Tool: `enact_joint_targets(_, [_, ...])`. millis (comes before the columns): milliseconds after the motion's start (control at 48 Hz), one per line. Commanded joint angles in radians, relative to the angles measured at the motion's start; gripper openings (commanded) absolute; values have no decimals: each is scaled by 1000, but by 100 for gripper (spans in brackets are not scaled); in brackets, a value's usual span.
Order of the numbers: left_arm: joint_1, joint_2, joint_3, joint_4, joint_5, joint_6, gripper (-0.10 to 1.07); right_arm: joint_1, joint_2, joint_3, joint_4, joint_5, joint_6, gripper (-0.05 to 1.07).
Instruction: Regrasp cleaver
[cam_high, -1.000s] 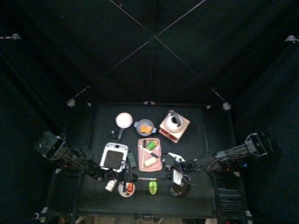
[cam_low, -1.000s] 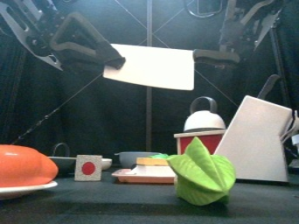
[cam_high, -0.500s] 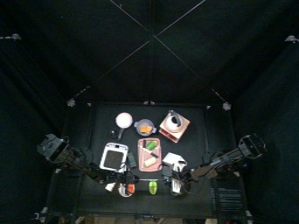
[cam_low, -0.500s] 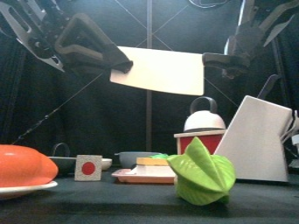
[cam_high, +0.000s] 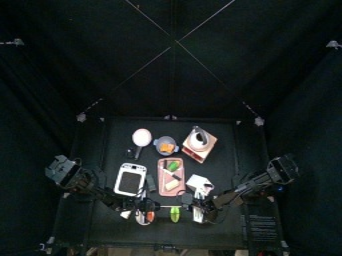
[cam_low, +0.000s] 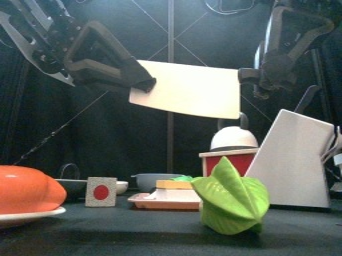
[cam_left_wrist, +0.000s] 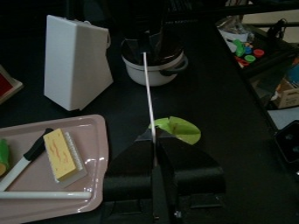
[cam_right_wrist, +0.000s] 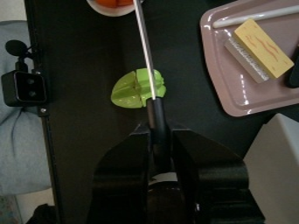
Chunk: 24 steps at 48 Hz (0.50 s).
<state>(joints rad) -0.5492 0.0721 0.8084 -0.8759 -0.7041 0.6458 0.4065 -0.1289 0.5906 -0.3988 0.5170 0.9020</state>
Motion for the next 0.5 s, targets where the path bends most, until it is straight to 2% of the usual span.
enact_joint_targets(0, [-12,0,-20,0,-6,0,38,11,-3,-26,5,0,3,45])
enact_joint_targets(188, [-26,23,-21,-15,-5,-14,38,26,52,-46,6,11,2,45])
enact_joint_targets(479, [-34,41,-32,-18,-5,-17,38,40,83,-64,9,31,2,44])
